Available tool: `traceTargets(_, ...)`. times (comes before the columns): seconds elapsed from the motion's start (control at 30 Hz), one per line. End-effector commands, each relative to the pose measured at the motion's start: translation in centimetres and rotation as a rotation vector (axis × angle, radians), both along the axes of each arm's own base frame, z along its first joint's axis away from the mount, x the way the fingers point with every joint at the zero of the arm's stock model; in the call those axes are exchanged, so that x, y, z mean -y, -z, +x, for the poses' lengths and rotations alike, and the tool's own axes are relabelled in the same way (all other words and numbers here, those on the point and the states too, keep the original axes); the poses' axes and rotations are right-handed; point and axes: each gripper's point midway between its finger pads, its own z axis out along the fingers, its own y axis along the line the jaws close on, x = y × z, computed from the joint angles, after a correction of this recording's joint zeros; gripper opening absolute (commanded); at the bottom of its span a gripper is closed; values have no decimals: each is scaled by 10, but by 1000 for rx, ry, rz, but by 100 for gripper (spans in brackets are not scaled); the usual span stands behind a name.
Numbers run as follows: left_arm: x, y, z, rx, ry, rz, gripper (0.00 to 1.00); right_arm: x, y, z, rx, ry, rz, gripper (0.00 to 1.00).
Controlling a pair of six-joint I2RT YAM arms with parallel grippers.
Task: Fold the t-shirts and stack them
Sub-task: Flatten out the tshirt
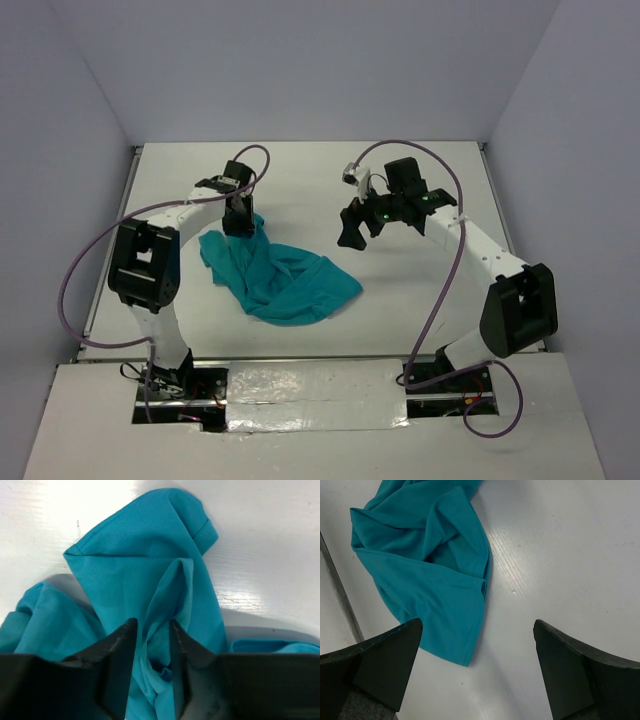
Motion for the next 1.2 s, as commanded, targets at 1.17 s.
traceTargets(1.17,-10,-279,11,643,-147,-375,0,-103,-65,16,31,-39,236,100)
